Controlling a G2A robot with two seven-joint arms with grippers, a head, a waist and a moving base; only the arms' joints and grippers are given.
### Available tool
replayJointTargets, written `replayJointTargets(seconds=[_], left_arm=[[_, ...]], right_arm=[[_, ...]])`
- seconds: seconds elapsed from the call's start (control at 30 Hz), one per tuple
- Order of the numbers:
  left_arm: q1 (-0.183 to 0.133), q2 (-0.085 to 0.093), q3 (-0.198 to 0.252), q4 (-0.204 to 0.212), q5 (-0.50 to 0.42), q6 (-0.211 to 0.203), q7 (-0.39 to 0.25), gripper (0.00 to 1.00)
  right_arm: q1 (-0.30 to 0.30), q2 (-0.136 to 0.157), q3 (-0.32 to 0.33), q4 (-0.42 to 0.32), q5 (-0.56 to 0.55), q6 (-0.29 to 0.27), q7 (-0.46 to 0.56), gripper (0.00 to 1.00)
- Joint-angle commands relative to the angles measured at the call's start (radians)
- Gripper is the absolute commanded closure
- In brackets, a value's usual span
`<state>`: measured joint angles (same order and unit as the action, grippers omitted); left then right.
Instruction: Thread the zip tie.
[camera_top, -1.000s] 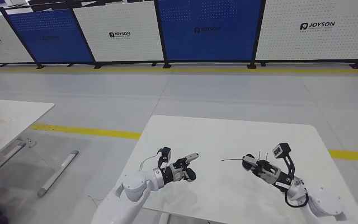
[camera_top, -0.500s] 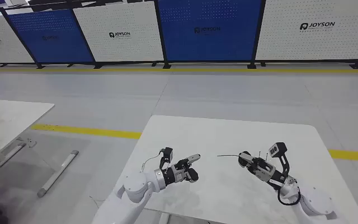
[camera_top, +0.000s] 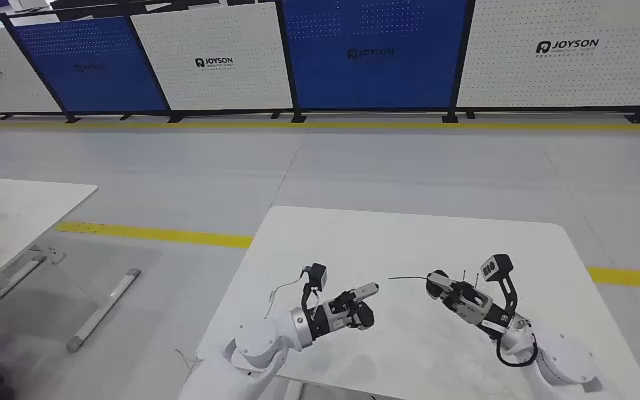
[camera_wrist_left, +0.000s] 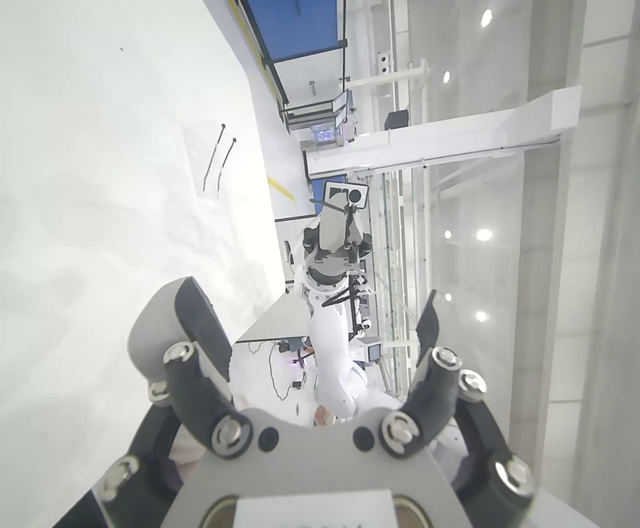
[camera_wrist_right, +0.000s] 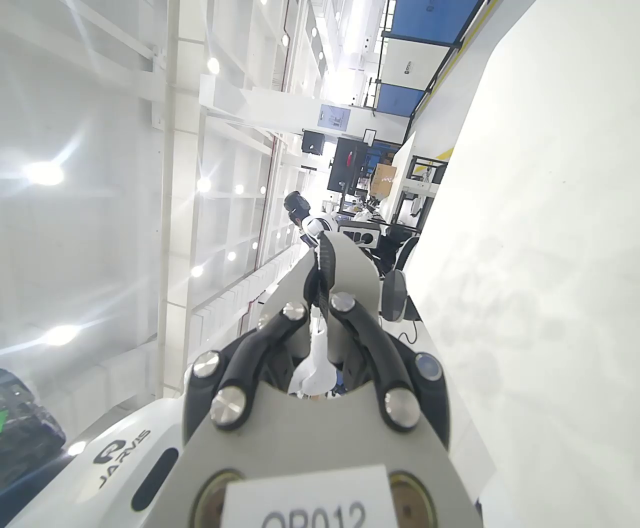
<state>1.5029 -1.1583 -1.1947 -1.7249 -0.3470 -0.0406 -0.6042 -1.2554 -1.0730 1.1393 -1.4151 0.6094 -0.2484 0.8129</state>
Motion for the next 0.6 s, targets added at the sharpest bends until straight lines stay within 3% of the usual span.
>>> replayJointTargets(seconds=[0.0,0.17,0.27,0.37,0.57], left_arm=[[0.0,0.0,0.0,0.0,0.0,0.0,0.0,0.0],[-0.009,-0.009,0.019,0.007,-0.062,-0.048,0.051,0.0],[-0.032,-0.019,0.051,0.03,-0.04,-0.103,0.139,0.0],[-0.07,-0.033,0.114,0.08,0.002,-0.088,0.216,0.0],[-0.07,-0.033,0.114,0.08,0.002,-0.088,0.216,0.0]], right_arm=[[0.0,0.0,0.0,0.0,0.0,0.0,0.0,1.0],[-0.008,-0.007,-0.024,-0.02,-0.025,0.017,-0.026,1.0],[0.003,-0.013,-0.04,-0.014,-0.033,0.024,-0.026,1.0],[0.017,-0.019,-0.049,-0.002,-0.029,0.026,-0.028,1.0],[0.017,-0.019,-0.049,-0.002,-0.029,0.026,-0.028,1.0]])
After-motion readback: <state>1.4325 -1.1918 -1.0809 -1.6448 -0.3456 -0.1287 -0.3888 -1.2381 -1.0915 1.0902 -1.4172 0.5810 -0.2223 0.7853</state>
